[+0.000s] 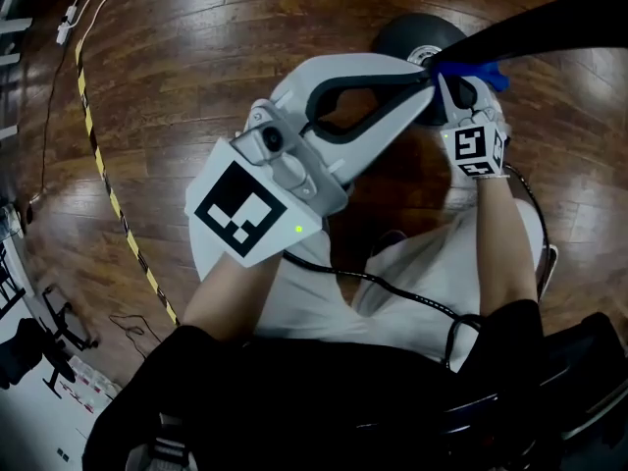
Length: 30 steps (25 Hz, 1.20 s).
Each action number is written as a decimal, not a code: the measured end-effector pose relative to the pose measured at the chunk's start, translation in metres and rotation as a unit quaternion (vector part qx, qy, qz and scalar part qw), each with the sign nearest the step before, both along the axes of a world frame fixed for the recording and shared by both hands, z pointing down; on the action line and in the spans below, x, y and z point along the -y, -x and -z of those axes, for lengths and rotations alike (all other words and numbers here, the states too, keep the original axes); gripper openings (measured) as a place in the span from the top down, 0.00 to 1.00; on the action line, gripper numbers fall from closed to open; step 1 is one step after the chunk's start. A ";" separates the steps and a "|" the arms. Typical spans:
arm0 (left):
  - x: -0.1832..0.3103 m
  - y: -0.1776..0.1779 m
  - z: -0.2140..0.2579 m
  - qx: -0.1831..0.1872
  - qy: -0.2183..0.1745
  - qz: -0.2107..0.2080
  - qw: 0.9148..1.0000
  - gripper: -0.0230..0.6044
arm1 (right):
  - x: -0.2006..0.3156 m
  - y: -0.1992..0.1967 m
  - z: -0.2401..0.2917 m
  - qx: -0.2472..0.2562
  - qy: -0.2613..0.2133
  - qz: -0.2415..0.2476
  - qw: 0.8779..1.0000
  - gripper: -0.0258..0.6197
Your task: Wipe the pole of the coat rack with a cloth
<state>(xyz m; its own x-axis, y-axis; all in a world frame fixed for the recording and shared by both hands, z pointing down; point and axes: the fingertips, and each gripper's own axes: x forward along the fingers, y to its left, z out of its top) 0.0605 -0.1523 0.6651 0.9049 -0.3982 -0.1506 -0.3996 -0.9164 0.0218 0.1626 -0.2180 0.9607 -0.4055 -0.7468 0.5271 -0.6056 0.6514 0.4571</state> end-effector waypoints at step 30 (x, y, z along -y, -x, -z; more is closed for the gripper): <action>-0.026 -0.007 -0.010 0.030 -0.027 -0.036 0.999 0.97 | -0.015 0.038 -0.025 0.317 0.295 -0.002 0.901 0.93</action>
